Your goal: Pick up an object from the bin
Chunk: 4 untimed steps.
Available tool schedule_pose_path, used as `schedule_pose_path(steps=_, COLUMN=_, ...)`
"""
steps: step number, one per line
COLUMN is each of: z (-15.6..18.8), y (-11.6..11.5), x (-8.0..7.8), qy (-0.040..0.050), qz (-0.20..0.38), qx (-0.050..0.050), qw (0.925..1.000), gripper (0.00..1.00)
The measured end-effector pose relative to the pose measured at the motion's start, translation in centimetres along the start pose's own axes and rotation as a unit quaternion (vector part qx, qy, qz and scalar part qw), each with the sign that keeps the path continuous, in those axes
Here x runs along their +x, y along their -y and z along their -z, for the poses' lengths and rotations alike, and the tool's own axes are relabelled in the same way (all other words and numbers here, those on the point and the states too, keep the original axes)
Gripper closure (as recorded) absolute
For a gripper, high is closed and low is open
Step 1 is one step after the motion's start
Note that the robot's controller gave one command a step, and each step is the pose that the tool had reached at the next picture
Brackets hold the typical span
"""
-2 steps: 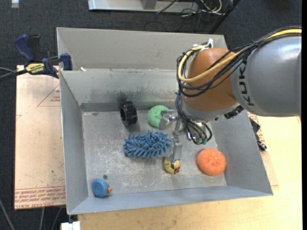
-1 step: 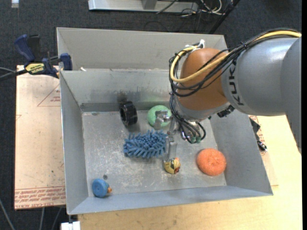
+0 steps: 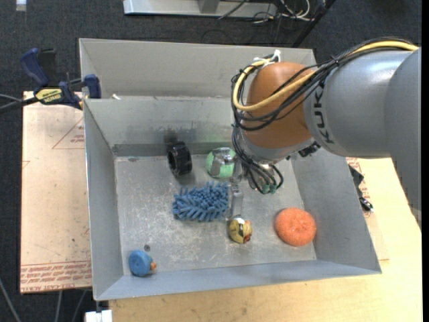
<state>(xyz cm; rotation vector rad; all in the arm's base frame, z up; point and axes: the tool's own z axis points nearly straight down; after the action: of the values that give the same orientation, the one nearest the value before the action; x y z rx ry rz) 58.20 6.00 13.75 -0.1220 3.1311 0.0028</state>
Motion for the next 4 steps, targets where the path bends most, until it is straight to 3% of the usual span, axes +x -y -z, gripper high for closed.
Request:
schedule_pose_path(steps=1, z=-6.1, y=-0.2, x=0.0, qy=-0.0036, qz=-0.042, qx=0.0, qw=0.9991, gripper=0.0)
schedule_pose_path(steps=2, z=-7.8, y=-0.5, x=-0.5, qy=0.0051, qz=-0.032, qx=-0.001, qw=0.9995, gripper=1.0)
schedule_pose_path(steps=4, z=-7.3, y=-0.5, x=-0.3, qy=0.0038, qz=-0.03, qx=-0.001, qw=0.9995, gripper=1.0)
